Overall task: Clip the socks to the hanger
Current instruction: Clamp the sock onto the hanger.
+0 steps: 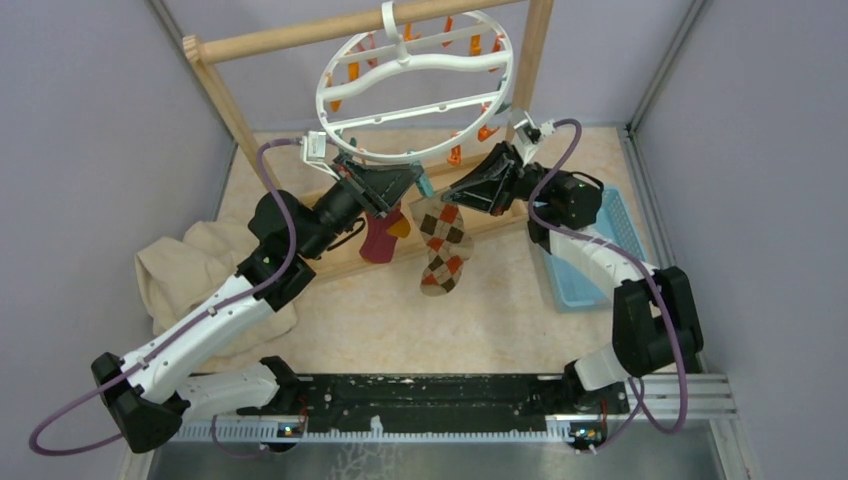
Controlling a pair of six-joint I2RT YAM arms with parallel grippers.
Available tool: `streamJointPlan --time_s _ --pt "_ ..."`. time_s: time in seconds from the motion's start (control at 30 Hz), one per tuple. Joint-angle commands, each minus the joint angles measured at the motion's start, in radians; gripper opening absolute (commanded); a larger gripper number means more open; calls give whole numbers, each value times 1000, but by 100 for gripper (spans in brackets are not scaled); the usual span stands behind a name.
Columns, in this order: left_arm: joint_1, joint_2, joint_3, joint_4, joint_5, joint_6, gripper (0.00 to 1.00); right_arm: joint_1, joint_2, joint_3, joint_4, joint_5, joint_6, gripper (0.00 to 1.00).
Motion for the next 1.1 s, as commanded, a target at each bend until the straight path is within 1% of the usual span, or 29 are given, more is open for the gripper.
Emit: streamJointPlan --time_s 0.0,0.23,0.53,0.83,1.07 --pt "-14 -15 -4 -18 102 15 0 -16 44 80 263 13 169 0" --pt "-13 -13 0 -25 105 29 0 -16 40 88 264 4 173 0" --pt "-14 11 11 -13 153 22 0 -18 67 120 264 11 199 0" --pt "-13 6 5 -19 159 34 0 -19 96 157 263 28 210 0" --pt "-13 10 2 -25 152 43 0 -24 100 154 264 62 208 0"
